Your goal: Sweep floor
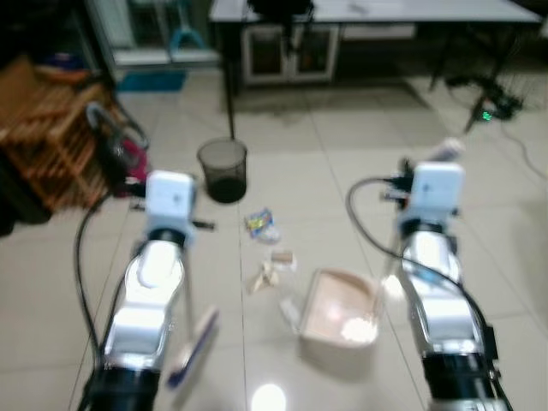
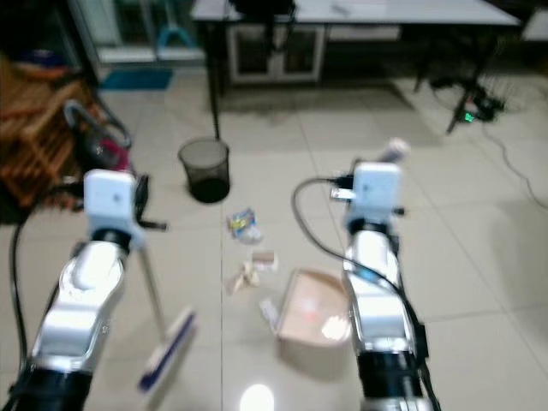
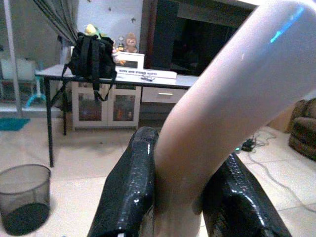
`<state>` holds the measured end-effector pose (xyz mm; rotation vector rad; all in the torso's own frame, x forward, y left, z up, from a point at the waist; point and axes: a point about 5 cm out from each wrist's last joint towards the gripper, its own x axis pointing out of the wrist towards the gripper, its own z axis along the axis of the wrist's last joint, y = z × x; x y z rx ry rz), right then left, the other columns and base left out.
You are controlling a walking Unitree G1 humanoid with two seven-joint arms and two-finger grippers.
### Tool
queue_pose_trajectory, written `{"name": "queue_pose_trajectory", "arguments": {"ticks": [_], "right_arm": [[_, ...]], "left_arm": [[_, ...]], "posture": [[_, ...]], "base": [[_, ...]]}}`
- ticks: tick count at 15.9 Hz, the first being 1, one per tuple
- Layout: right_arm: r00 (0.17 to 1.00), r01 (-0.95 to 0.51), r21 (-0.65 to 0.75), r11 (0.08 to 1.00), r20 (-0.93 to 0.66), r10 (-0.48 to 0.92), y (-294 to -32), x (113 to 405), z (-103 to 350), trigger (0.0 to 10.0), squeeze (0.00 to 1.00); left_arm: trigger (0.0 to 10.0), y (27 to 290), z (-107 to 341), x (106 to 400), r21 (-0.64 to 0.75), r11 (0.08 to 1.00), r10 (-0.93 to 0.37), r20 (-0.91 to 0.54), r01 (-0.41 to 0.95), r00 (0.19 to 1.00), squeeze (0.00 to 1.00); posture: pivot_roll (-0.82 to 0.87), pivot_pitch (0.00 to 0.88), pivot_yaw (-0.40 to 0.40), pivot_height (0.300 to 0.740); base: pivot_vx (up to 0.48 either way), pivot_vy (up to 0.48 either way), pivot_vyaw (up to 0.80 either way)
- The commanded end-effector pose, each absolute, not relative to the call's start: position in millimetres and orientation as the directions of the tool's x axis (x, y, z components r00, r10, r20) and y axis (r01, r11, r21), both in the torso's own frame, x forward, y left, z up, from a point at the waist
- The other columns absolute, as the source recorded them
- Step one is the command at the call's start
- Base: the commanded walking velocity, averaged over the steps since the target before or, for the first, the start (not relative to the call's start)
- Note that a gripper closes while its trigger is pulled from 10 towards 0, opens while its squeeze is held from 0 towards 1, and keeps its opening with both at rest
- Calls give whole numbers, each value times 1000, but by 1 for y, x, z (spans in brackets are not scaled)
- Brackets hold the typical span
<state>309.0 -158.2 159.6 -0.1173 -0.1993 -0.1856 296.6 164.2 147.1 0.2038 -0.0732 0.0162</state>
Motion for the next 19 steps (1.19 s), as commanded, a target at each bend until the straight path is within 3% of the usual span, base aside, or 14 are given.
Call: {"name": "queue_pose_trajectory", "arguments": {"ticks": [1,8,13,16,19], "right_arm": [[952,208,-96,973,247,-179,-164,311,169,10000,0],[957,186,-99,978,242,-157,-163,312,167,10000,0],[964,163,-118,980,232,-132,-160,313,166,10000,0],[967,146,-126,981,226,-115,-156,314,167,10000,0],[968,152,-95,984,215,-129,-158,314,165,10000,0]], "left_arm": [[10000,157,157,299,202,979,-13,119,-11,993,0],[10000,157,156,299,212,977,12,126,-39,992,0],[10000,158,152,301,240,969,29,110,-55,993,0],[10000,156,151,302,241,969,27,107,-52,994,0],[10000,155,151,303,237,970,30,106,-55,994,0]], "posture": [[-18,25,23,740],[-21,23,17,740],[-23,22,13,740],[-25,22,10,740],[-27,26,8,740]], "base": [[360,0,0],[347,0,0],[0,0,0],[0,-480,800],[0,-480,0]]}}
